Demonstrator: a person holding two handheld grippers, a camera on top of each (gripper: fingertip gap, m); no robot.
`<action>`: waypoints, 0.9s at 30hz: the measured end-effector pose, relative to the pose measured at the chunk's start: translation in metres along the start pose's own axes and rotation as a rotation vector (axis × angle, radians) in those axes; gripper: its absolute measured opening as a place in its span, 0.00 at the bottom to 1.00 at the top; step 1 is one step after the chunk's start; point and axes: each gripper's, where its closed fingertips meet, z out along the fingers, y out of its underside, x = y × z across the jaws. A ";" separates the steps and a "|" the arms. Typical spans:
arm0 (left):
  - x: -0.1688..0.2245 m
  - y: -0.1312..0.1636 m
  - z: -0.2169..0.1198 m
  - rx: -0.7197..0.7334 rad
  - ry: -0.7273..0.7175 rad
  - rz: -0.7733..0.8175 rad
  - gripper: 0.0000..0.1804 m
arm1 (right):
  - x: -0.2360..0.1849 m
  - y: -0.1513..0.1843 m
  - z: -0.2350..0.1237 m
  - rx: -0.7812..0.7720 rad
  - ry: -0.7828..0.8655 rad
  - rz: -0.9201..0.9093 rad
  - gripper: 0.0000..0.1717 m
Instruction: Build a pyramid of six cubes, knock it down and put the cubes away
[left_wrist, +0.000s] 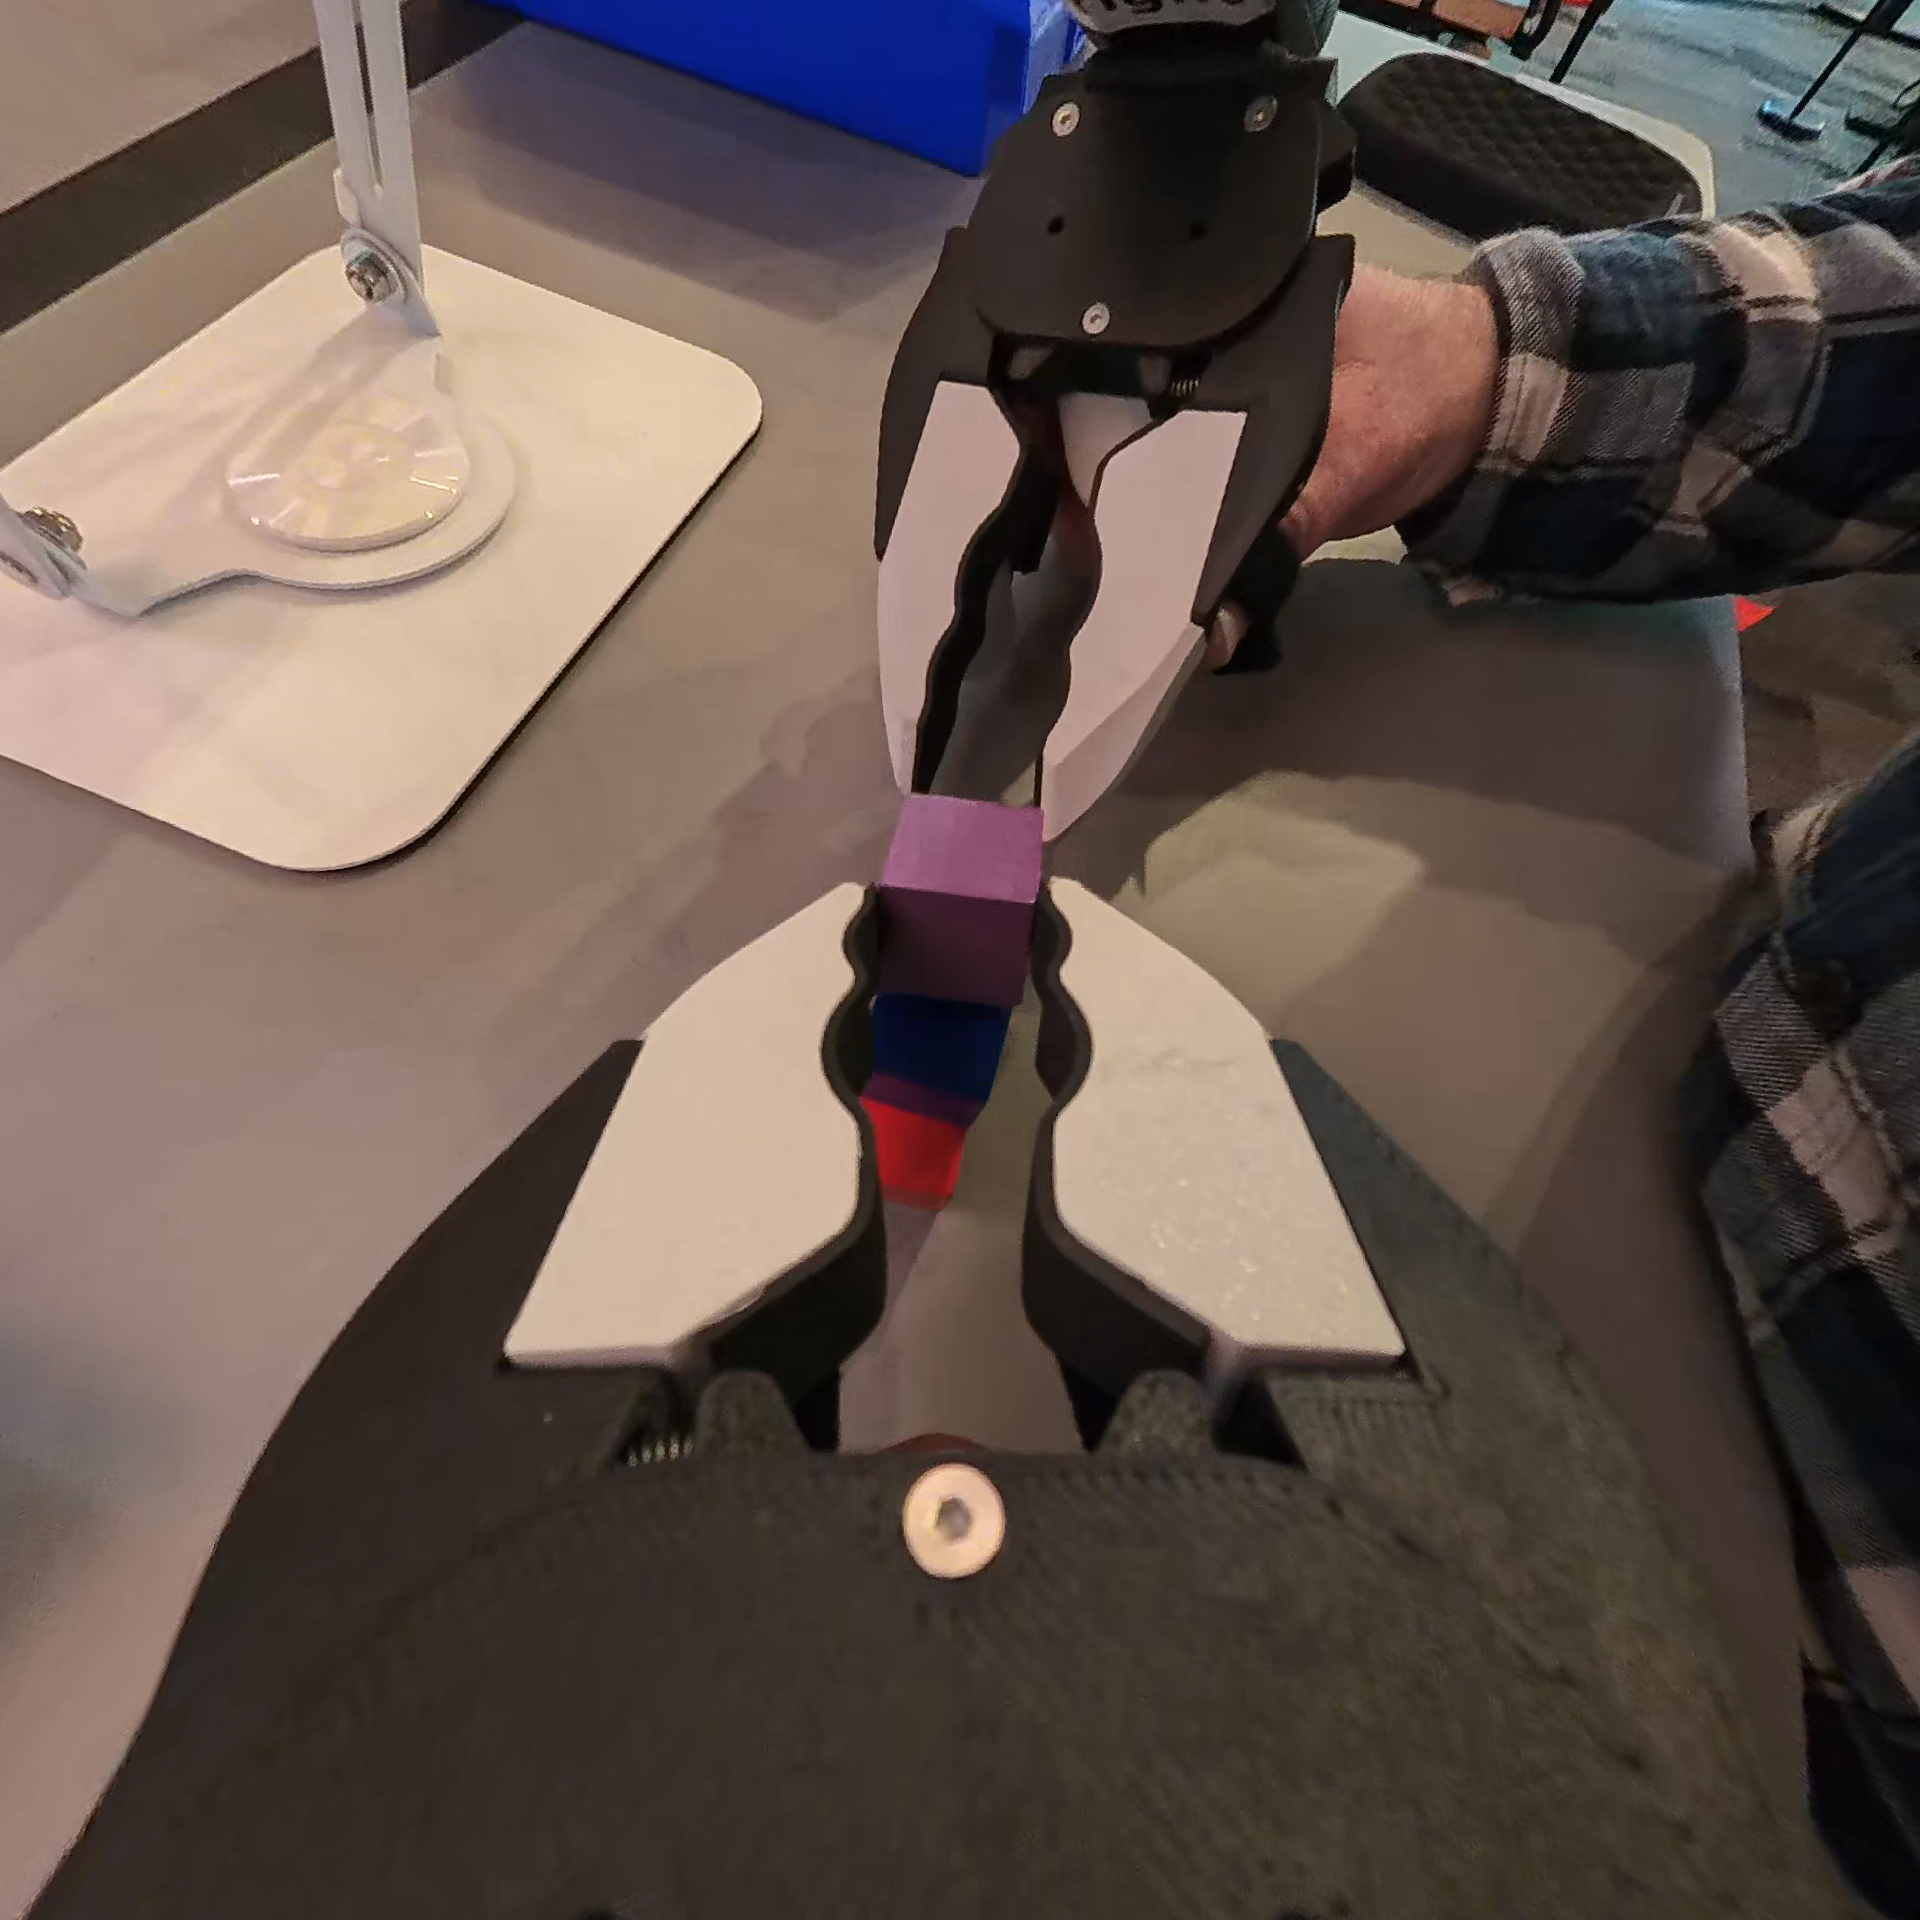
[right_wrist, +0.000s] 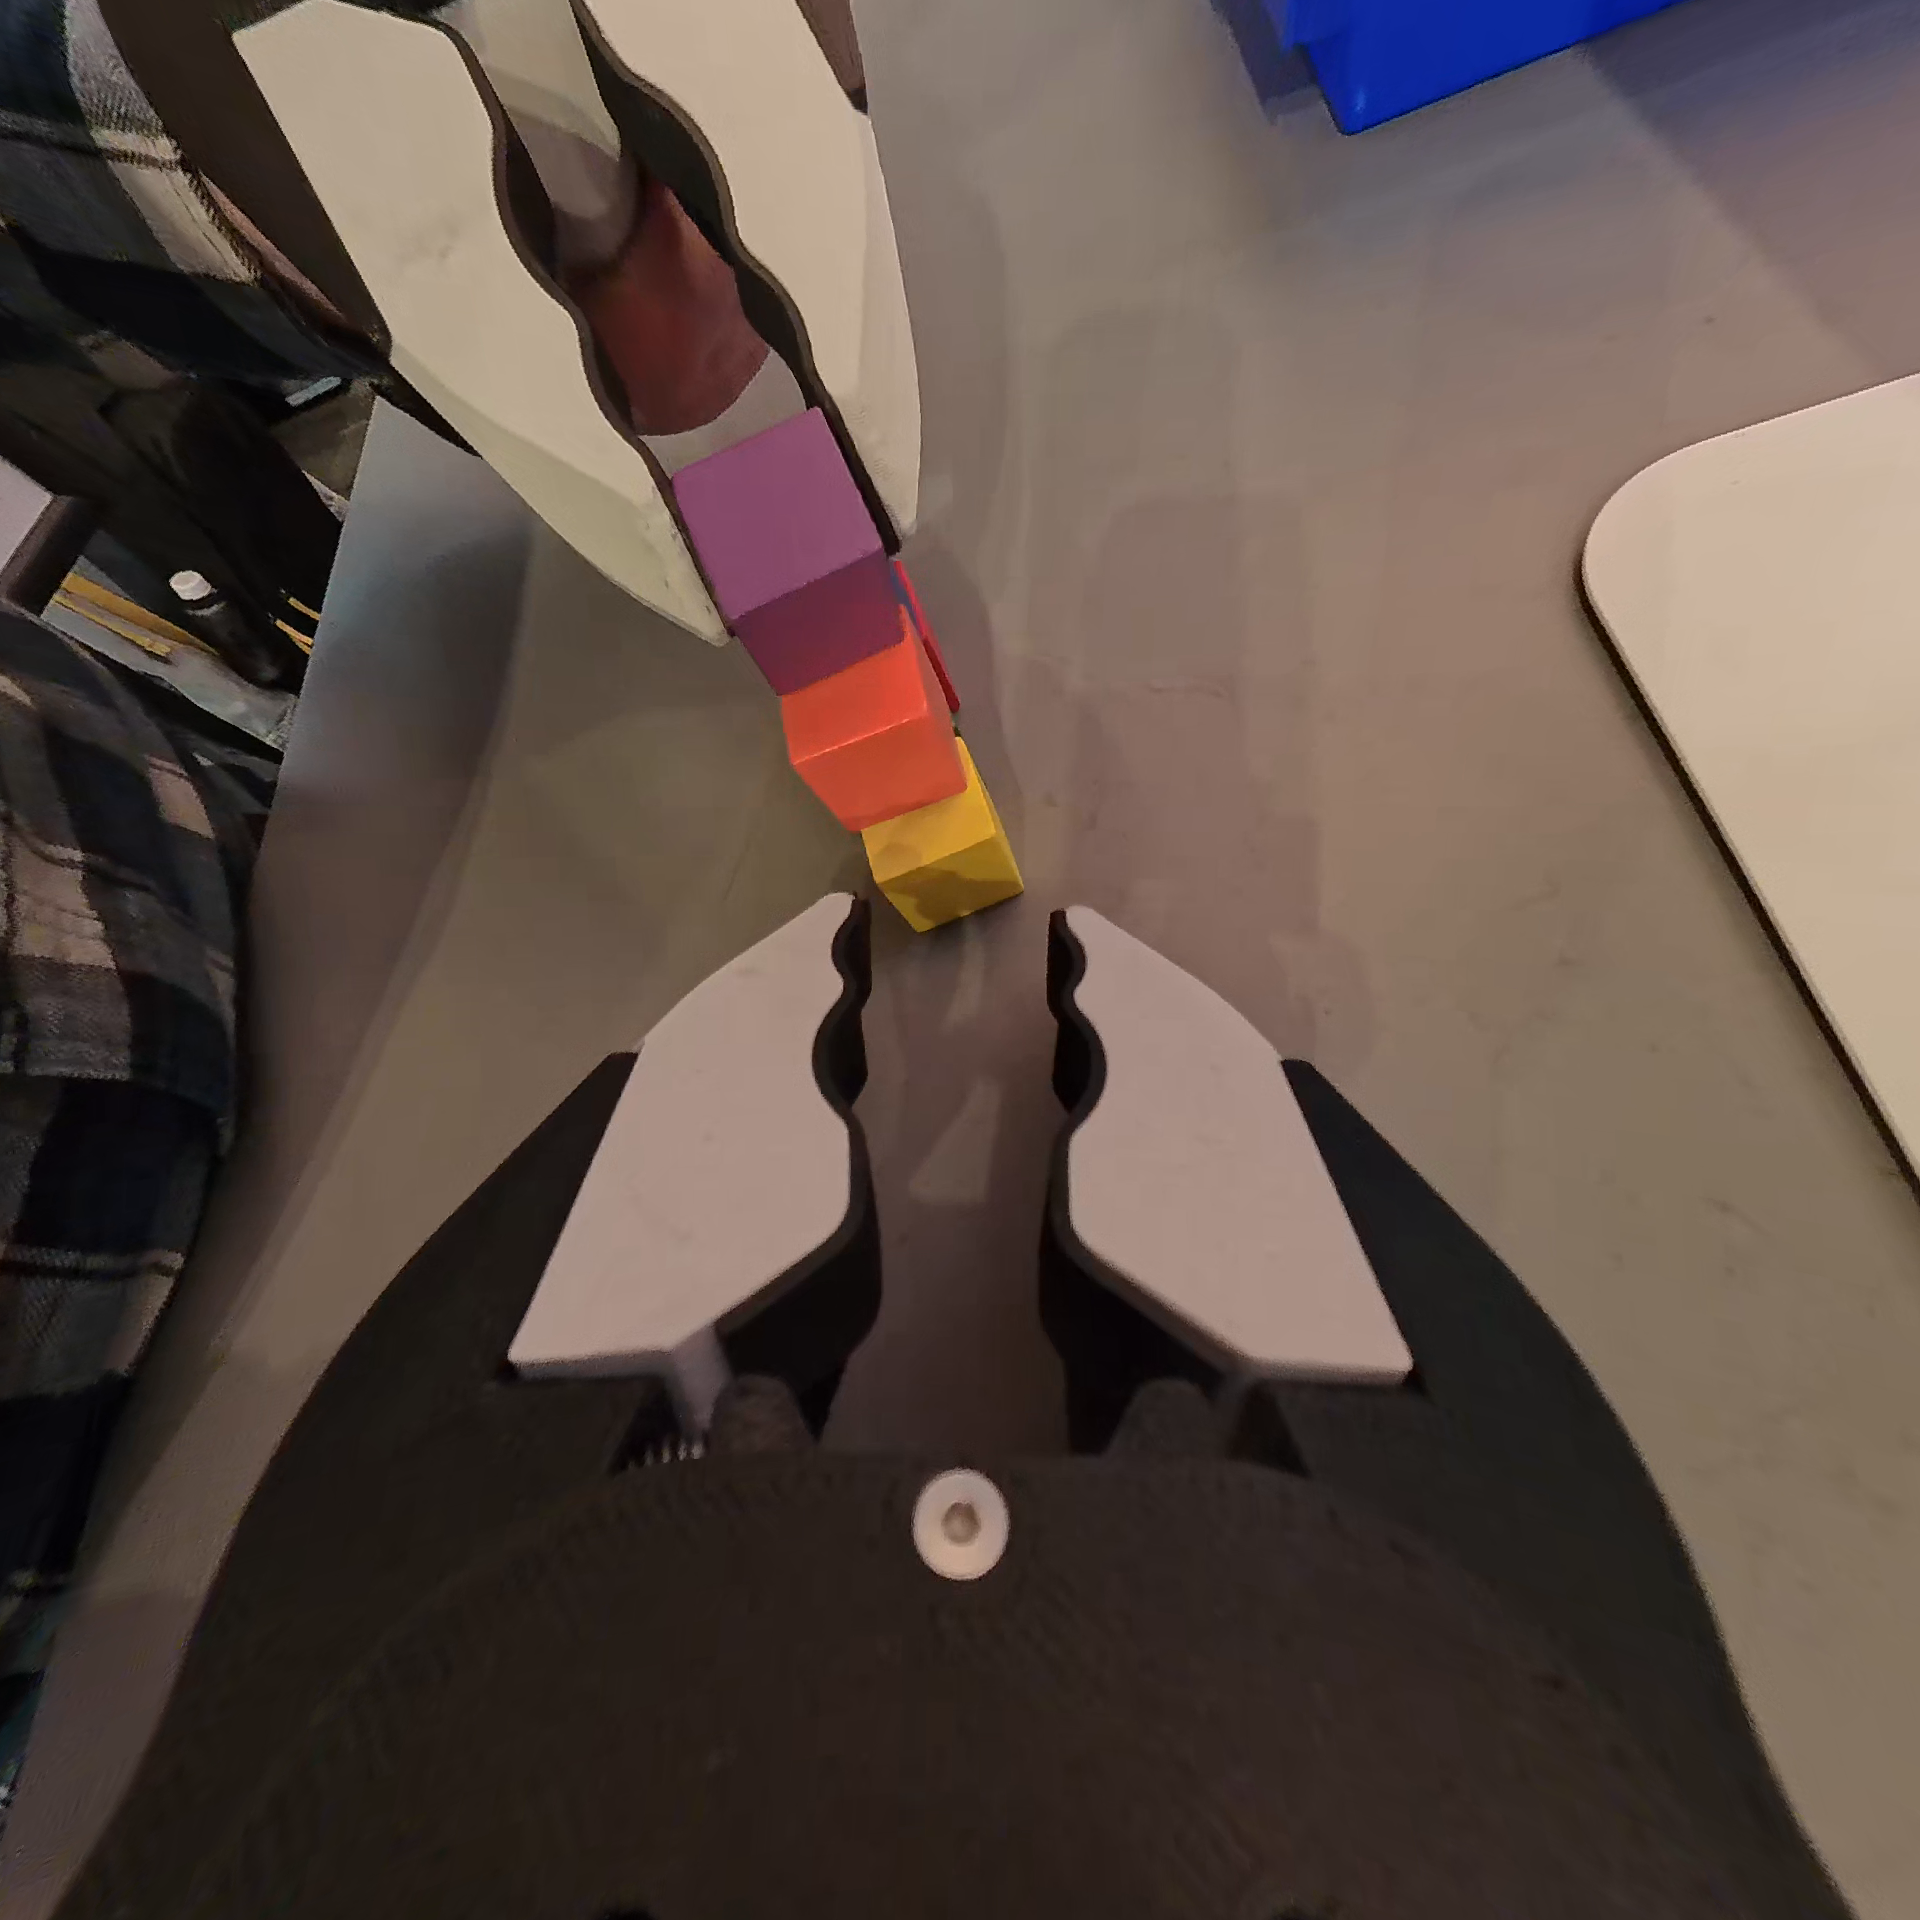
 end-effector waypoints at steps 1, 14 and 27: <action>0.000 0.001 0.000 -0.001 0.002 -0.004 0.15 | 0.000 0.000 0.000 -0.001 0.000 0.001 0.19; 0.005 0.005 -0.003 0.008 0.085 0.007 0.16 | 0.000 0.000 0.000 -0.006 -0.009 0.003 0.19; 0.005 0.005 -0.003 -0.026 0.145 0.048 0.15 | -0.001 -0.001 -0.002 -0.005 -0.012 0.001 0.19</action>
